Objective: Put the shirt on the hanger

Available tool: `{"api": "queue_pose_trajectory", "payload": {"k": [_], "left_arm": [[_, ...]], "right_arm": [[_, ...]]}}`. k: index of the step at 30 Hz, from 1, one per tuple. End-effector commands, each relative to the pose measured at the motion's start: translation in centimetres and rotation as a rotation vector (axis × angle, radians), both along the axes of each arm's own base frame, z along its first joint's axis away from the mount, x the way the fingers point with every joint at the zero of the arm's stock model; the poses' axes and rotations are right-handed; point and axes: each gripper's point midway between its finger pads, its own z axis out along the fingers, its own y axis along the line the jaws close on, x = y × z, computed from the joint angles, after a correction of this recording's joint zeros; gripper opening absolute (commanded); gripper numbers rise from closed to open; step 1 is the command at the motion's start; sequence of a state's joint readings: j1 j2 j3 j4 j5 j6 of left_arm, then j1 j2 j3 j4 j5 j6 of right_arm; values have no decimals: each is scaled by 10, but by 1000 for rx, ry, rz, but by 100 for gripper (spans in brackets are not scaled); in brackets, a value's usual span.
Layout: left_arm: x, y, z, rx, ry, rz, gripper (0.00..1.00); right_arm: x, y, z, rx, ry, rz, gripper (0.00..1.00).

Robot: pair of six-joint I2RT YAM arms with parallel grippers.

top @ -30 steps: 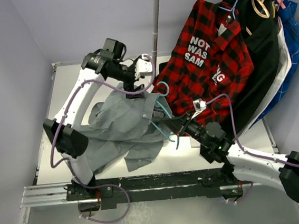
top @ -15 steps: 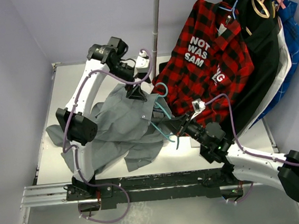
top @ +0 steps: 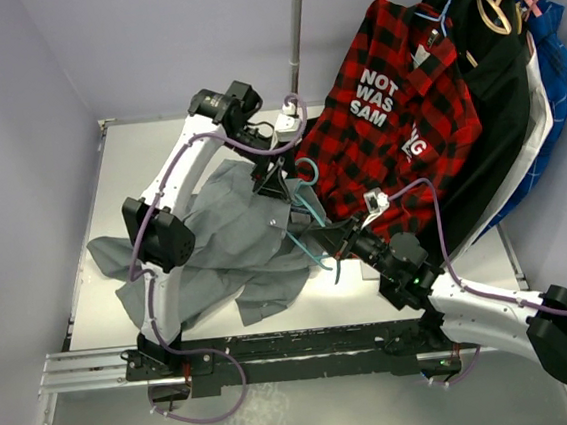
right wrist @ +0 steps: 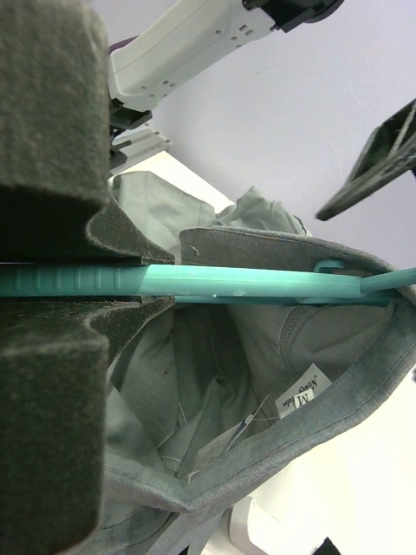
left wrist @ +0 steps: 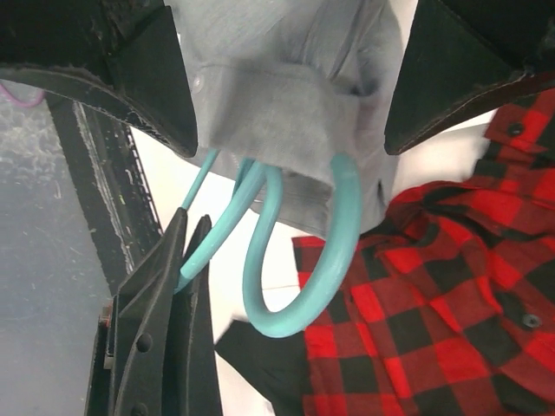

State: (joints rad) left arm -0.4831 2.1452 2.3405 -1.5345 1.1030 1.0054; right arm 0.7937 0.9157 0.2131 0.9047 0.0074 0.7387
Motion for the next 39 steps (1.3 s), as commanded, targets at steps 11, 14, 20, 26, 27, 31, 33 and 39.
{"api": "queue_pose_trajectory", "payload": {"k": [11, 14, 20, 26, 27, 31, 33, 39], "left_arm": [[-21, 1, -17, 58, 21, -44, 25], [-25, 4, -13, 52, 7, -50, 0], [-54, 7, 30, -105, -81, -114, 0], [-67, 12, 54, -100, -69, -80, 13], [-65, 14, 50, -72, -60, -66, 31], [-61, 22, 32, 25, -45, -32, 56], [-62, 26, 25, 52, -44, -30, 59], [-62, 31, 9, 95, -47, -38, 53]], "right_arm": [[3, -5, 30, 55, -101, -29, 0], [4, -5, 29, 51, -103, -33, 0], [6, -9, 34, 47, -120, -53, 0], [7, -15, 54, 73, -158, -85, 0], [7, -16, 57, 73, -166, -89, 0], [8, -18, 68, 66, -194, -98, 0], [7, -18, 73, 65, -204, -100, 0], [7, -20, 81, 59, -220, -105, 0]]}}
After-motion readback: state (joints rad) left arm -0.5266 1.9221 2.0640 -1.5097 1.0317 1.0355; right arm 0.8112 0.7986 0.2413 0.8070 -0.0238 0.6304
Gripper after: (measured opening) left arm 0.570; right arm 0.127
